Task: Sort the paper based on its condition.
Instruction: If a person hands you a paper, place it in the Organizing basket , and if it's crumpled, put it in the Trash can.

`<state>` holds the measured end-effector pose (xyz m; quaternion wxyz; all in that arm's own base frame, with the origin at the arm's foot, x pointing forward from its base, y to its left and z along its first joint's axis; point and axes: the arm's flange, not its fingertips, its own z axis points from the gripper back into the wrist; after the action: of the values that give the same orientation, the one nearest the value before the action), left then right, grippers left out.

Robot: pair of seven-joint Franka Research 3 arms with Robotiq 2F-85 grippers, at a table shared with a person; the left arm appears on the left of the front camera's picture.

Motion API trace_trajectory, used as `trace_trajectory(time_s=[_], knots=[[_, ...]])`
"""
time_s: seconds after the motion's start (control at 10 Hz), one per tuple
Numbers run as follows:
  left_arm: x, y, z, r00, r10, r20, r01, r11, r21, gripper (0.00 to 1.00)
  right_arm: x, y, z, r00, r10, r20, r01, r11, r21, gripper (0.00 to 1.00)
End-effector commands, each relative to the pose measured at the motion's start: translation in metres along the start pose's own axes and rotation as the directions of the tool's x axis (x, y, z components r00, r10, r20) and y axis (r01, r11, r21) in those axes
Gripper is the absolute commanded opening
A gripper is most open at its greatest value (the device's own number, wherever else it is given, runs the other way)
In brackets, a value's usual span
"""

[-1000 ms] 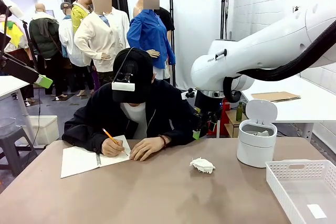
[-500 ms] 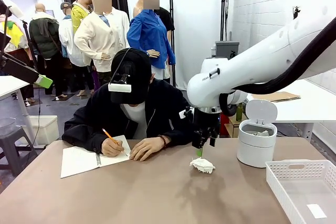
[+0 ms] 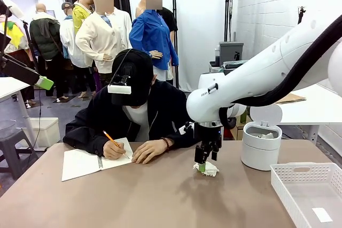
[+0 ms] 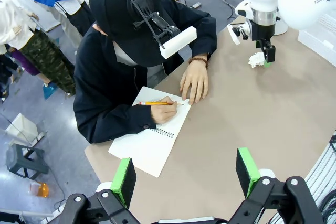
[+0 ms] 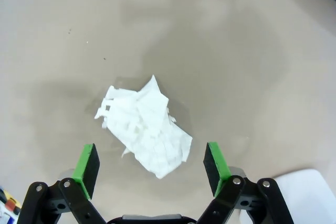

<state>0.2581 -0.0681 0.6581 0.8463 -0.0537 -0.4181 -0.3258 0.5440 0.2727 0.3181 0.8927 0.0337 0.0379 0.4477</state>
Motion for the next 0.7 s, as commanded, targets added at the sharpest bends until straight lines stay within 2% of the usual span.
trace_trajectory(time_s=[0.0,0.4,0.6], knots=[[0.000,0.001,0.000,1.000,0.002,0.000,-0.002,1.000,0.002,1.00,0.008,-0.005,-0.010,0.999,0.043,0.027,-0.043,0.999,0.003,1.00],[0.000,0.001,0.000,1.000,0.002,0.000,-0.002,1.000,0.002,1.00,0.016,-0.006,-0.022,1.000,0.020,0.016,-0.019,0.999,-0.050,1.00],[0.000,0.001,0.000,1.000,0.002,0.000,-0.002,1.000,0.002,1.00,0.008,0.000,-0.019,0.999,0.030,0.013,-0.030,1.000,-0.006,1.00]])
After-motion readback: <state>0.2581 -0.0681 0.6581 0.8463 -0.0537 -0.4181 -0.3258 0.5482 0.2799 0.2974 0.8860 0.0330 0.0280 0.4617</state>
